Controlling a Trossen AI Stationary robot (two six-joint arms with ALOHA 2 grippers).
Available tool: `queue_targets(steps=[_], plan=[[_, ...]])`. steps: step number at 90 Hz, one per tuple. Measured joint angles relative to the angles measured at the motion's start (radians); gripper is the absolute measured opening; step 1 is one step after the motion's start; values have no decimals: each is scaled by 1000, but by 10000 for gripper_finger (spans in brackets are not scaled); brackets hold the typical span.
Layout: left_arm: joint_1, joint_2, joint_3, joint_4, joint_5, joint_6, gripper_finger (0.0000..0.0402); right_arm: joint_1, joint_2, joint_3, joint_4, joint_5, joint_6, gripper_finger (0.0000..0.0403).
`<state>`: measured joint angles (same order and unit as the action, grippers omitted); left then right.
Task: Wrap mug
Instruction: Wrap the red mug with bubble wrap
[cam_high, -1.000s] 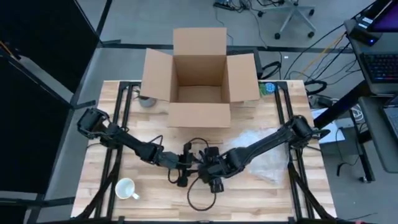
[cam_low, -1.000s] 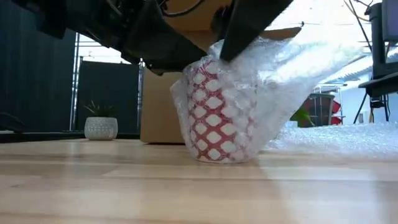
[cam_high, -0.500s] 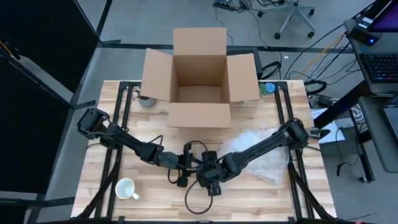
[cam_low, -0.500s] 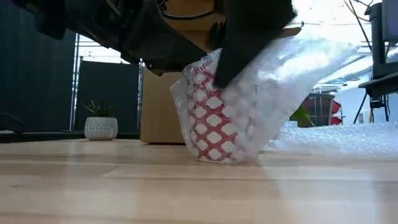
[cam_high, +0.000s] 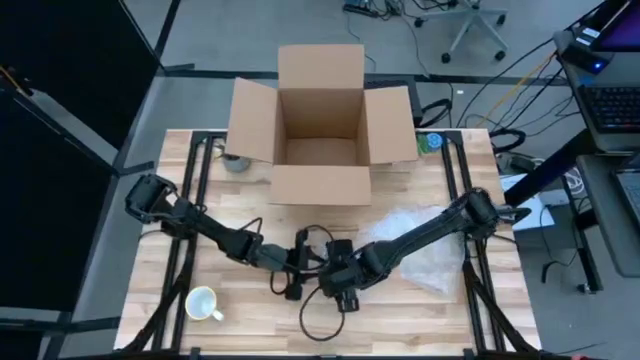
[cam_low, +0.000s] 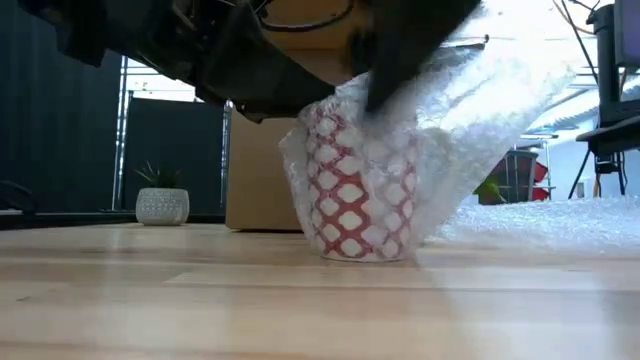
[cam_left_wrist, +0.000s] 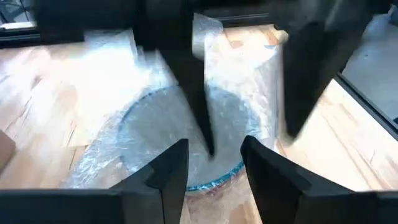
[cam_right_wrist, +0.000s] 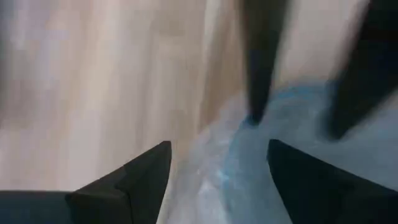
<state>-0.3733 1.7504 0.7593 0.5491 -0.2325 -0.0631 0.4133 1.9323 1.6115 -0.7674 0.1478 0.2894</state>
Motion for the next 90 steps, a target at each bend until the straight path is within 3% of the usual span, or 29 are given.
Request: queue_targets(steps=[21, 61, 71, 90], plan=[[0, 0, 0, 0, 0, -5, 143, 0, -48, 0, -16, 53, 25, 251], [0, 0, 1, 3, 0, -6, 143, -1, 230, 8, -3, 14, -12, 251], [0, 0, 1, 3, 0, -6, 143, -2, 212, 6, -11, 6, -21, 251], [0, 0, 0, 6, 1, -6, 143, -2, 61, -6, -33, 3, -8, 251]])
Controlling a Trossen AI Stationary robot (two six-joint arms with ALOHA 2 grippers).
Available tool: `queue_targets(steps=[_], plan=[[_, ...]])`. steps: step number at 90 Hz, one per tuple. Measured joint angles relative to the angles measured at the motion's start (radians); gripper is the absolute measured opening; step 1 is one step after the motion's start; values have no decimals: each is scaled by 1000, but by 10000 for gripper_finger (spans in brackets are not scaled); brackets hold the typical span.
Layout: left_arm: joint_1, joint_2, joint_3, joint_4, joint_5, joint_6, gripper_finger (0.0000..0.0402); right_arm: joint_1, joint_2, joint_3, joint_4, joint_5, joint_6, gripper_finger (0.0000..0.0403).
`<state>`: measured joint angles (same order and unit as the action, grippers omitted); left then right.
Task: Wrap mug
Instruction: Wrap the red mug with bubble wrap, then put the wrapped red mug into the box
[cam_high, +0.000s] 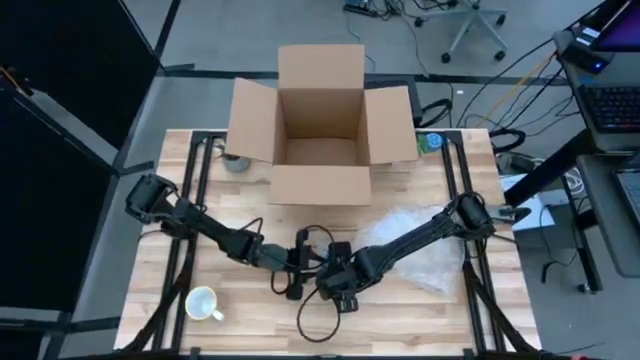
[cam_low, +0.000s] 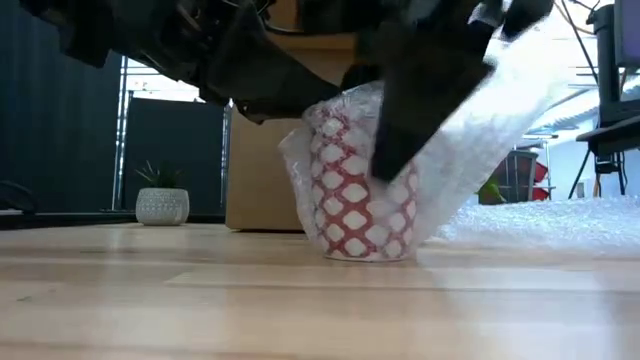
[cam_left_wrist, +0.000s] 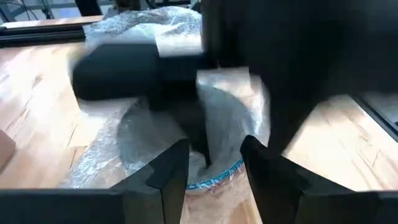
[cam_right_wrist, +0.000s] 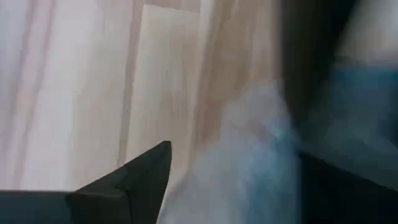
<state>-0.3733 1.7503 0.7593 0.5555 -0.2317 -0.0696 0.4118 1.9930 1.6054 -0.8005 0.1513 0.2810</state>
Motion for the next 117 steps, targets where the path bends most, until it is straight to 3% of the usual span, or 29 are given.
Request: queue_targets(steps=[28, 70, 117], plan=[[0, 0, 0, -1, 0, 0, 143, 3, -123, 5, -22, 24, 0, 251], [0, 0, 1, 4, 2, 0, 143, 2, 160, 13, 19, 21, -18, 251], [0, 0, -1, 0, 0, -1, 143, 1, 185, 8, 60, 81, -14, 251]])
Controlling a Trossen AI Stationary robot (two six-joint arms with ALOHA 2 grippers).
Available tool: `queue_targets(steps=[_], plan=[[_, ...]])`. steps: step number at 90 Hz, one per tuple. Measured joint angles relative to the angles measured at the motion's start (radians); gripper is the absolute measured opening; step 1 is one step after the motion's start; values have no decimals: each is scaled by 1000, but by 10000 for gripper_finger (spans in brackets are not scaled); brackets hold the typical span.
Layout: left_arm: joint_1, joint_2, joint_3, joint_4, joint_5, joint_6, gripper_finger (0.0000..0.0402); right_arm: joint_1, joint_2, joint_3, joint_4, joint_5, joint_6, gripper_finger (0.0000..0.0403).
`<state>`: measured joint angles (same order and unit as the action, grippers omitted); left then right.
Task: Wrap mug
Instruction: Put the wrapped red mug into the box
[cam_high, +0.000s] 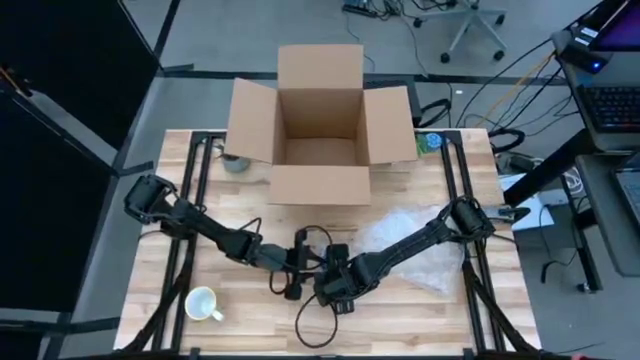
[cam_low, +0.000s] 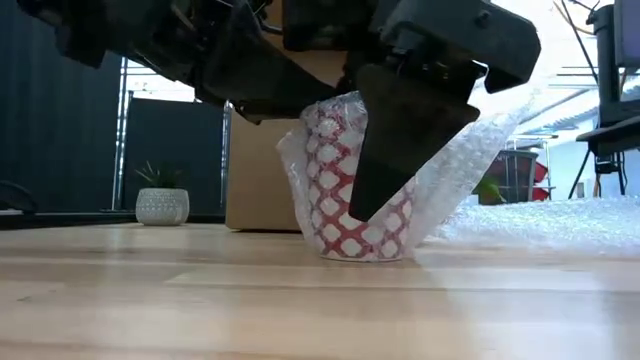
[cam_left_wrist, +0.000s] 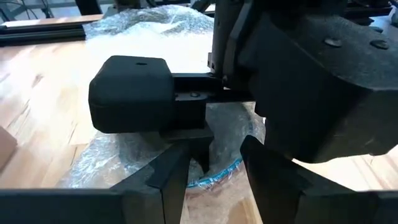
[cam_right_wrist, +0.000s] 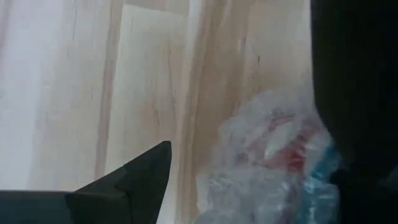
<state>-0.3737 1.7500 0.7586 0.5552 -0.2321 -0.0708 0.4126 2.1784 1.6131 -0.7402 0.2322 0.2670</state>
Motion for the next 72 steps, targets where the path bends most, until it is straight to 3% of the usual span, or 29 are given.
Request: queue_targets(steps=[13, 22, 48, 72], plan=[[0, 0, 0, 0, 0, 0, 143, 0, 0, 0, -7, -1, 6, 247], [0, 0, 0, 0, 0, 0, 143, 0, 0, 0, -10, -1, 6, 222], [-5, -12, 1, 0, 2, 0, 143, -4, -3, 5, -16, -41, 26, 48], [-28, -109, -3, -74, 7, -90, 143, 54, -49, -2, -52, 31, 78, 37]])
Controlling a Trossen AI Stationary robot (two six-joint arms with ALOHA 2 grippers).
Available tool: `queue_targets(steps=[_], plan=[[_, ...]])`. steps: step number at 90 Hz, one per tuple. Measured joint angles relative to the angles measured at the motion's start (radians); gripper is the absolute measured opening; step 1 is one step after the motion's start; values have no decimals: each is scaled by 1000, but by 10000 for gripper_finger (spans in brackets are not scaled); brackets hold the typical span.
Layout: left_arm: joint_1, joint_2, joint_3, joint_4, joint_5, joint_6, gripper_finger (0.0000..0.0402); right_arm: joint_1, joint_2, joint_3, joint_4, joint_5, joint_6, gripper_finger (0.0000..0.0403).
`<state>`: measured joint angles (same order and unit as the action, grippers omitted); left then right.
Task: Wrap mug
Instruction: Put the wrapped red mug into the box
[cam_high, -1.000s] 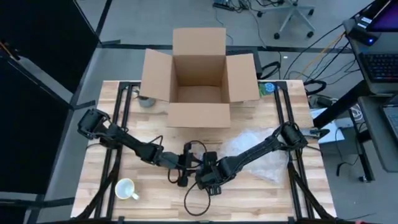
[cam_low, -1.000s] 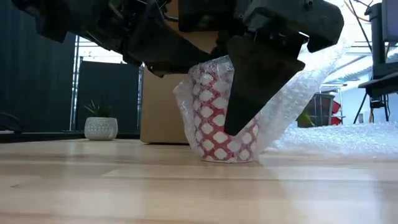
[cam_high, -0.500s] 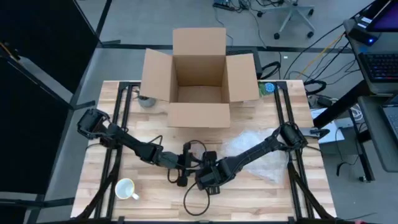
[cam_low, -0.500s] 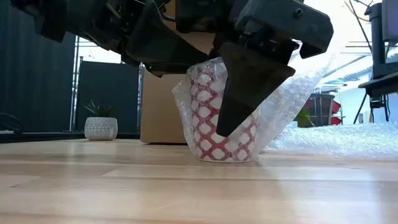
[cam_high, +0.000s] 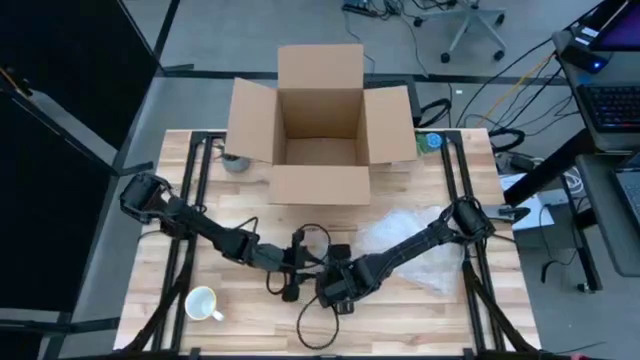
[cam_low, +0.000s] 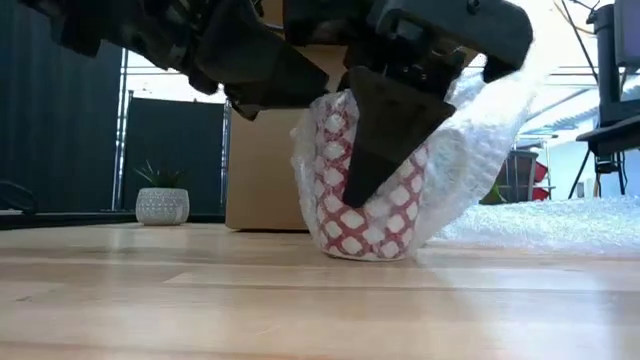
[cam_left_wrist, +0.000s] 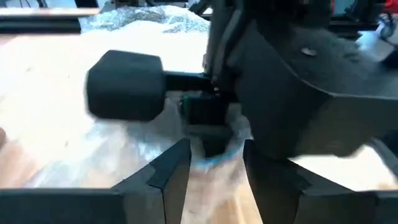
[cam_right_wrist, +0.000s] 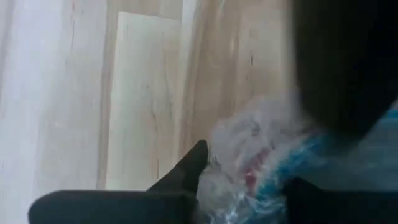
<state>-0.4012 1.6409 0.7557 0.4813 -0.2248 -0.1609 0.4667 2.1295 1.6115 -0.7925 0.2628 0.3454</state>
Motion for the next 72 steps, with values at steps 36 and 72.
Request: queue_targets(steps=[36, 72], plan=[[-67, -216, 2, -107, -15, -114, 143, 202, -308, -7, -39, 89, -31, 32], [-99, -160, 2, -123, -17, -121, 143, 211, -625, 0, 336, 366, -590, 32]])
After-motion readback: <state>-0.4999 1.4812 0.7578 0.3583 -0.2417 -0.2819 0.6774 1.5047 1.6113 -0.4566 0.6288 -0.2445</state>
